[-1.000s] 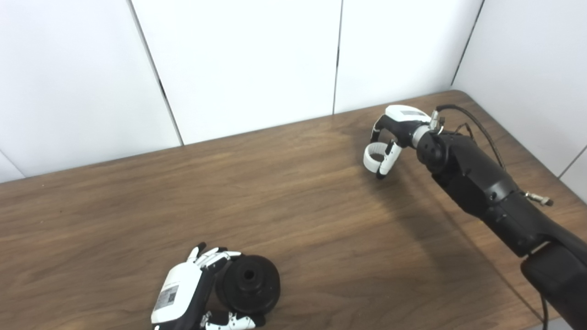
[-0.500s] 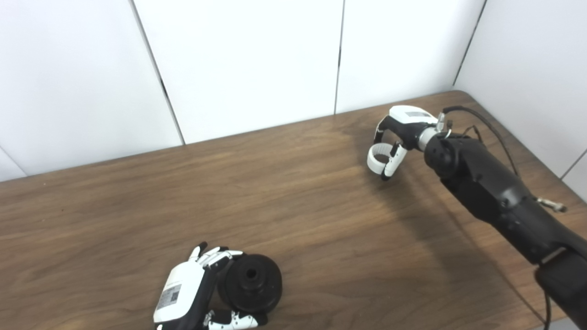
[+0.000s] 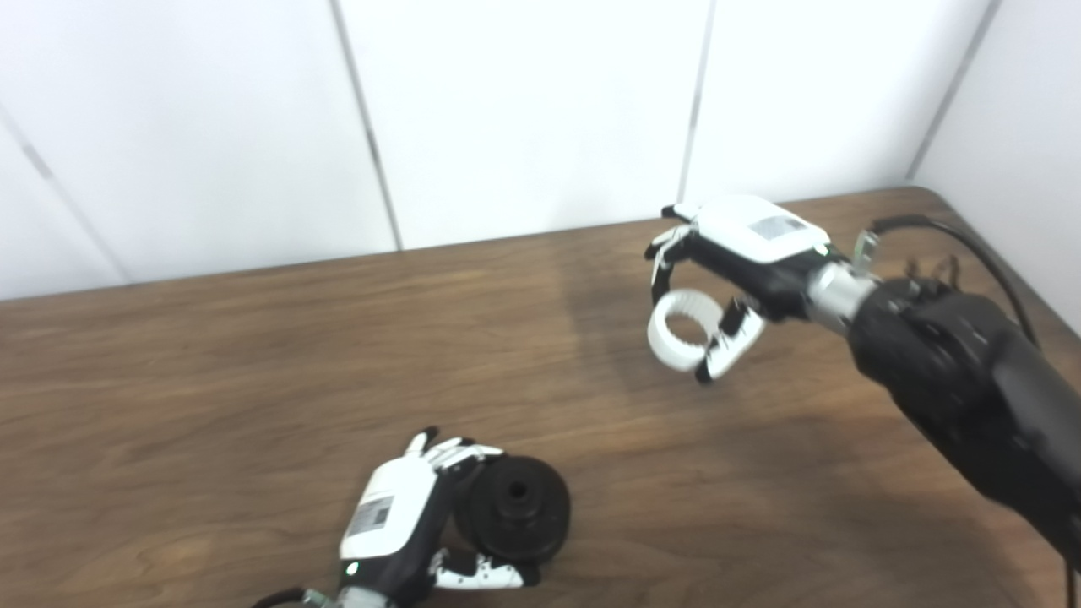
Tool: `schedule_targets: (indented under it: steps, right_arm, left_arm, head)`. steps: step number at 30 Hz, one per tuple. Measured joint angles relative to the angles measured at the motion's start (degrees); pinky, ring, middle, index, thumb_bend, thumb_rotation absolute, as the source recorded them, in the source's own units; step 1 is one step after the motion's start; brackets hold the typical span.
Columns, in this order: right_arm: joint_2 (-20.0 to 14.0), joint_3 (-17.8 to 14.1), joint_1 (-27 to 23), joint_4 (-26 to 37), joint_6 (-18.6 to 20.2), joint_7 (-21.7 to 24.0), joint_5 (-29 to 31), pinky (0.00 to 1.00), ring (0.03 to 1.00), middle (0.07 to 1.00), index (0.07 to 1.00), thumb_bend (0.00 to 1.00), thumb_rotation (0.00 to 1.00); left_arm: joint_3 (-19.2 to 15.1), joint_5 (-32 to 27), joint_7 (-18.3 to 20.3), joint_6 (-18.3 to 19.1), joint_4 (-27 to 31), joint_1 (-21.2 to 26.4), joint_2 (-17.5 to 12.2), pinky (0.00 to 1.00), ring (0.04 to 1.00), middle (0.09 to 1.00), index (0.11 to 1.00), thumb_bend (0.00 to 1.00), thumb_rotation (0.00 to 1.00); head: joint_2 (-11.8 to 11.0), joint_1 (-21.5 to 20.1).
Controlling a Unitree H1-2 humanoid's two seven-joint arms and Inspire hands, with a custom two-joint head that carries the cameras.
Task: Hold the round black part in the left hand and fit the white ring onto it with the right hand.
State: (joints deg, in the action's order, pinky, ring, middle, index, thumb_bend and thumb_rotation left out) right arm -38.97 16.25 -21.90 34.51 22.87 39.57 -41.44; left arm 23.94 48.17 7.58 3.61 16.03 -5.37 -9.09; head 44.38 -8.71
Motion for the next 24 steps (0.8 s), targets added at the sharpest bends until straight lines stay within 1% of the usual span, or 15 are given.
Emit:
schedule_targets:
  steps: [1, 6, 8, 10, 17, 21, 24]
  right_arm:
    - [0.67, 0.14, 0.01, 1.37, -0.05, 0.67, 0.01, 0.95, 0.982, 0.818, 0.482, 0.53, 0.14]
    - [4.05, 0.40, 0.31, 8.17, 0.47, 5.62, 0.37, 0.95, 0.973, 0.818, 0.482, 0.52, 0.13]
    - [5.00, 0.44, 0.31, 11.21, 0.85, 7.72, 0.35, 0.95, 0.975, 0.818, 0.482, 0.52, 0.13]
    - [5.93, 0.53, 0.27, 13.08, 1.05, 9.98, 0.24, 0.93, 0.961, 0.809, 0.482, 0.52, 0.13]
    - [9.97, 2.78, 0.17, 14.26, 0.26, 14.26, 0.11, 0.93, 0.950, 0.804, 0.481, 0.53, 0.13]
    - [11.24, 3.72, 0.16, 14.24, -0.98, 15.37, -0.61, 0.92, 0.942, 0.801, 0.482, 0.53, 0.14]
    - [12.04, 4.19, 0.19, 13.69, -1.74, 15.81, -0.76, 0.91, 0.941, 0.803, 0.482, 0.53, 0.14]
  left_arm:
    - [0.22, 0.41, 0.01, 0.14, 0.00, 0.10, 0.20, 1.00, 0.863, 0.770, 0.482, 0.52, 0.05]
    - [1.32, 1.94, 0.69, 1.75, 0.00, 0.47, 1.61, 1.00, 0.875, 0.775, 0.483, 0.52, 0.06]
    - [1.62, 2.30, 1.24, 2.40, 0.00, 0.80, 1.87, 1.00, 0.878, 0.777, 0.483, 0.52, 0.06]
    - [1.93, 2.75, 1.59, 2.81, 0.00, 1.17, 2.04, 1.00, 0.880, 0.777, 0.482, 0.52, 0.06]
    - [2.92, 4.13, 2.54, 5.03, 0.11, 1.81, 3.26, 1.00, 0.881, 0.778, 0.481, 0.52, 0.06]
    - [3.47, 5.30, 3.36, 6.23, 0.58, 2.10, 3.51, 1.00, 0.875, 0.774, 0.481, 0.53, 0.06]
    - [3.81, 5.74, 3.63, 6.76, 0.66, 2.43, 3.61, 1.00, 0.874, 0.773, 0.480, 0.53, 0.06]
  head:
    - [0.00, 0.01]
    - [2.11, 3.34]
    - [2.64, 3.78]
    - [3.08, 4.14]
    - [5.10, 6.24]
    - [6.07, 7.13]
    - [6.24, 7.48]
